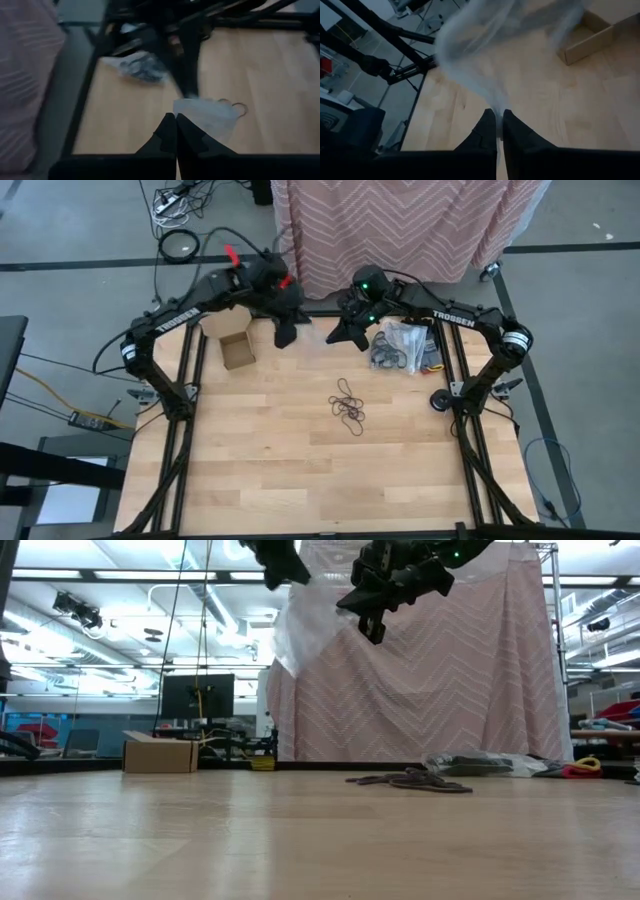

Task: Sort rubber bands
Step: Open the transparent zip bag

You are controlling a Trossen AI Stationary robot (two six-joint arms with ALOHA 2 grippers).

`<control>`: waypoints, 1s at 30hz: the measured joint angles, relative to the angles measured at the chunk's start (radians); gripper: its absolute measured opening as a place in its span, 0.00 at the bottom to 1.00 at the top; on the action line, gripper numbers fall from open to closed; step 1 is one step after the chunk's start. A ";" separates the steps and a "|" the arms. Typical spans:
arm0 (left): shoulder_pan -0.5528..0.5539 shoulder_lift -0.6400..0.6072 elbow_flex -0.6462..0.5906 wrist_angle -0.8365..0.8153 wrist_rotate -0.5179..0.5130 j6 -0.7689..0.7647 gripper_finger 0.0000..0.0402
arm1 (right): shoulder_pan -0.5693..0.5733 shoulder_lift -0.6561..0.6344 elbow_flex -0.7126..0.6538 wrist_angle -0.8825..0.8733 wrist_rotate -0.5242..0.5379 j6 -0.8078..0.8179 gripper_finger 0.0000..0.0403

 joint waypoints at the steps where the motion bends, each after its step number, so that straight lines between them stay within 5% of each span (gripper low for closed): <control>1: -0.001 0.003 -0.018 0.020 0.017 -0.006 0.00 | 0.000 0.000 0.000 0.003 0.001 0.001 0.00; 4: -0.006 0.024 -0.056 0.037 0.021 -0.024 0.00 | 0.000 0.000 0.001 0.000 -0.002 0.006 0.00; 9: -0.010 0.033 -0.081 0.012 -0.129 -0.025 0.00 | 0.003 0.000 0.002 -0.071 0.010 0.003 0.00; 14: 0.010 0.013 -0.050 -0.007 -0.088 -0.012 0.00 | 0.006 0.000 0.002 -0.198 0.197 -0.058 0.00; 21: 0.004 0.019 -0.082 -0.068 -0.073 0.005 0.00 | 0.010 -0.027 0.004 -0.157 0.516 -0.103 0.00; 30: -0.005 0.019 -0.113 0.104 -0.405 -0.024 0.00 | 0.042 -0.036 0.004 -0.085 0.712 -0.144 0.00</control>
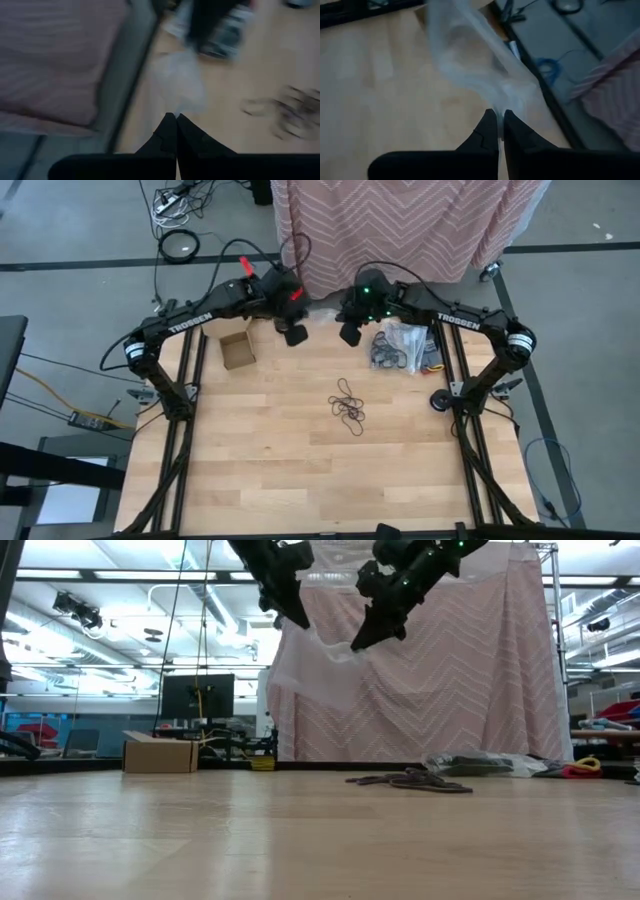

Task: Sort rubber bands
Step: Open the transparent zip bag

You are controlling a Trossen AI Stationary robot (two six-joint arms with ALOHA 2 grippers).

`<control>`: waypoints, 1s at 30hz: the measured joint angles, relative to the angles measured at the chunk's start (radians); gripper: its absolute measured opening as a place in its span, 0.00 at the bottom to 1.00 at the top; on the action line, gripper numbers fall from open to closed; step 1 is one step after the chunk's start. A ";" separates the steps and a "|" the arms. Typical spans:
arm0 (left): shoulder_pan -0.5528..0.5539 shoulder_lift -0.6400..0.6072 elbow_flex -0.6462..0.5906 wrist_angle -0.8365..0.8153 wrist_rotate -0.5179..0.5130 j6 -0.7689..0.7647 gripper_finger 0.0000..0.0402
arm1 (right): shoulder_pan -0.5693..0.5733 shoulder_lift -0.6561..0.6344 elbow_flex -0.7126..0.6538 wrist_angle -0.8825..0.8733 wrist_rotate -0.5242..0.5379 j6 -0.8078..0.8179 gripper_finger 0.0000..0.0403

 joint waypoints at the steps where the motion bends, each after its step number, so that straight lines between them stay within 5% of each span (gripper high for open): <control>1: 0.000 0.000 0.000 0.013 -0.027 0.001 0.00 | 0.003 -0.003 0.000 0.008 0.011 -0.004 0.00; 12: 0.014 -0.012 0.000 0.108 -0.050 0.024 0.00 | -0.018 -0.073 0.000 0.033 -0.059 -0.008 0.00; 19: 0.017 -0.026 0.030 0.187 0.088 0.027 0.00 | -0.044 -0.071 0.000 -0.013 -0.041 0.002 0.00; 30: 0.044 -0.026 0.029 0.089 0.212 0.079 0.08 | -0.068 -0.085 0.000 -0.065 -0.138 0.021 0.00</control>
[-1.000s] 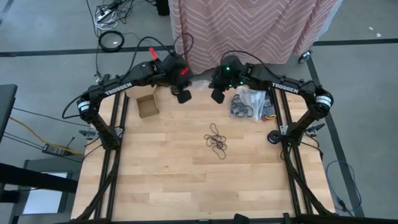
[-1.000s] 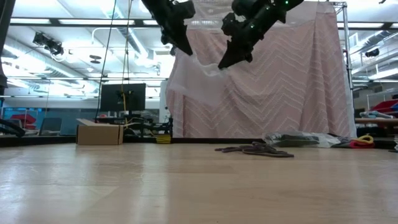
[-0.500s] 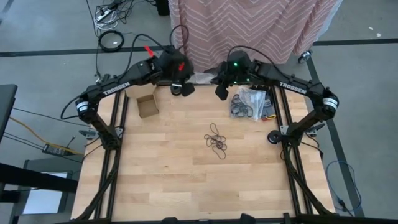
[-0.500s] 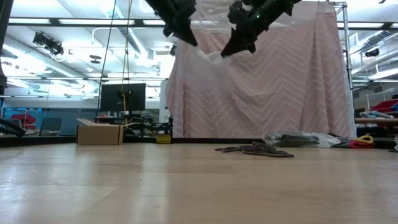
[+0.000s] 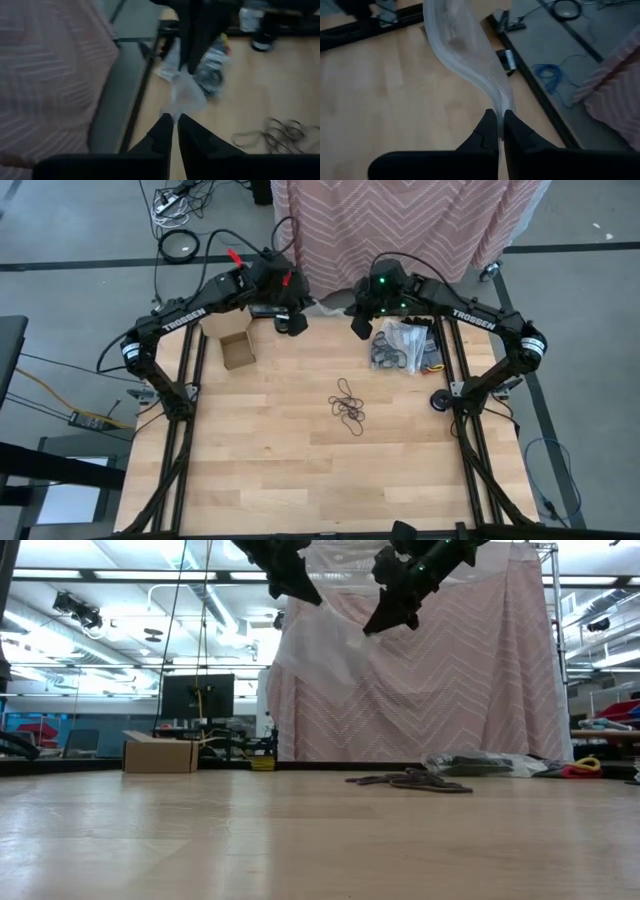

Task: Sort rubber bands
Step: Open the transparent zip bag

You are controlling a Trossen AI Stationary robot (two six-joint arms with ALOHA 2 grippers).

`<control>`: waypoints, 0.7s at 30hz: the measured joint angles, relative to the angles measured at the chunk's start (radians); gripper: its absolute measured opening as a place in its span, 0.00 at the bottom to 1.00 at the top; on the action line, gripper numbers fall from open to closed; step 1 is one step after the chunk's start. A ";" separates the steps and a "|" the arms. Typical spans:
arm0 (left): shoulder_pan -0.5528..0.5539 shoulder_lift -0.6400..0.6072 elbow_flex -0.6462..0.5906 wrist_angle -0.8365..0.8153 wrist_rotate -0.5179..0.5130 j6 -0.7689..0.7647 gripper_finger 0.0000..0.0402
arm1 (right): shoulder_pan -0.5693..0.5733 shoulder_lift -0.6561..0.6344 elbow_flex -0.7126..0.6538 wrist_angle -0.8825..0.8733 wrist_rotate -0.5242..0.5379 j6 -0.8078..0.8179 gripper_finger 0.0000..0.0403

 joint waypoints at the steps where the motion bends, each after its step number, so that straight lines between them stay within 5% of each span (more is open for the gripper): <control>1: 0.001 0.000 0.000 -0.012 0.004 0.000 0.06 | -0.003 0.000 0.000 0.000 -0.020 0.005 0.00; 7: 0.002 0.000 0.000 -0.082 0.020 -0.011 0.01 | -0.009 0.000 0.000 0.014 -0.044 0.045 0.00; 13: 0.002 0.003 -0.029 -0.059 -0.146 -0.172 0.01 | -0.026 -0.003 0.000 0.072 -0.063 0.120 0.00; 16: 0.003 0.001 -0.028 0.005 -0.105 -0.186 0.01 | -0.025 -0.003 0.000 0.077 -0.003 0.155 0.00; 21: 0.002 -0.001 -0.023 0.047 -0.050 -0.112 0.07 | -0.034 -0.001 0.000 0.052 -0.073 0.142 0.00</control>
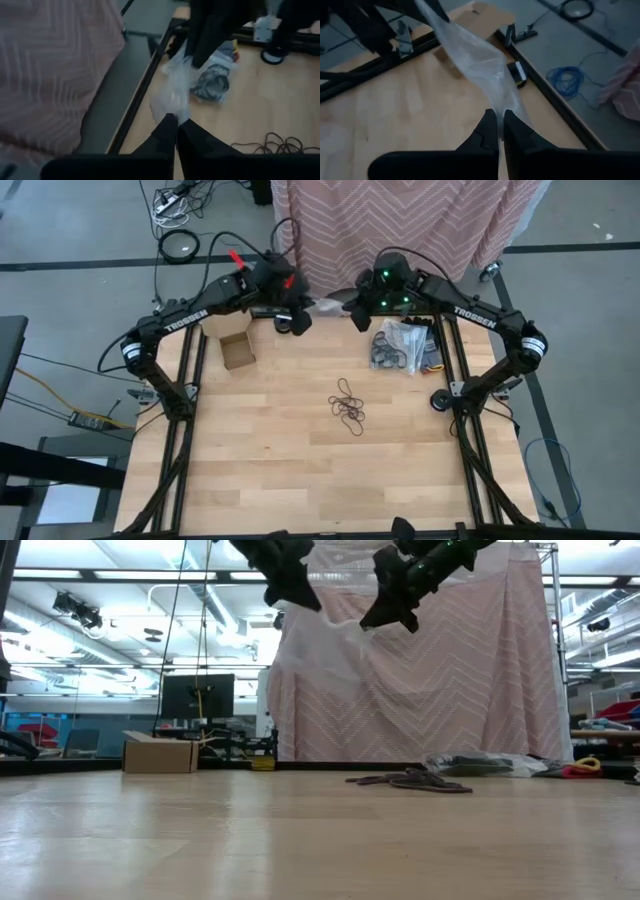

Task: Sort rubber bands
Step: Open the transparent zip bag

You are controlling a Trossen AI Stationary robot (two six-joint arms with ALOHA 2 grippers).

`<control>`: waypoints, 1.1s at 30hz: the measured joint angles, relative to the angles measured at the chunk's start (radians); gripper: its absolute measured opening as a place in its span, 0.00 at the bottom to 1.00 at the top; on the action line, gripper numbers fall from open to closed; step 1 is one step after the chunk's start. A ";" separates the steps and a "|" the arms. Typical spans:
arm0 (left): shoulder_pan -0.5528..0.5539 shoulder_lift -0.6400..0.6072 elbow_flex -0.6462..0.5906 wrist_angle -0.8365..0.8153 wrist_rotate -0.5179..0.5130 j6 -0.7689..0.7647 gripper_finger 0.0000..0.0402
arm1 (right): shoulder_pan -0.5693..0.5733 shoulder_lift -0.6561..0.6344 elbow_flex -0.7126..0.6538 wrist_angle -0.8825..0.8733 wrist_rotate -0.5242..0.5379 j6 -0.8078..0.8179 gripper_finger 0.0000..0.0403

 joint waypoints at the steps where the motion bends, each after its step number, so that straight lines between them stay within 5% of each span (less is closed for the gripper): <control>1: 0.000 -0.002 0.006 0.000 0.015 0.028 0.09 | 0.001 0.000 0.000 -0.012 0.007 -0.009 0.00; 7: 0.000 -0.006 0.055 0.024 0.135 0.125 0.25 | -0.008 0.010 -0.001 -0.107 0.007 -0.040 0.00; 14: 0.000 -0.006 0.055 0.047 0.109 0.116 0.43 | 0.012 0.010 0.000 -0.086 0.015 -0.087 0.00; 17: -0.015 0.002 0.055 0.045 0.148 0.165 0.36 | 0.022 0.010 0.000 -0.091 0.013 -0.096 0.00; 22: -0.030 0.041 0.054 0.035 0.174 0.181 0.04 | 0.026 0.010 0.000 -0.098 0.001 -0.108 0.00; 33: -0.034 0.094 0.054 -0.061 0.203 0.288 0.01 | 0.040 0.010 0.000 -0.143 -0.049 -0.125 0.00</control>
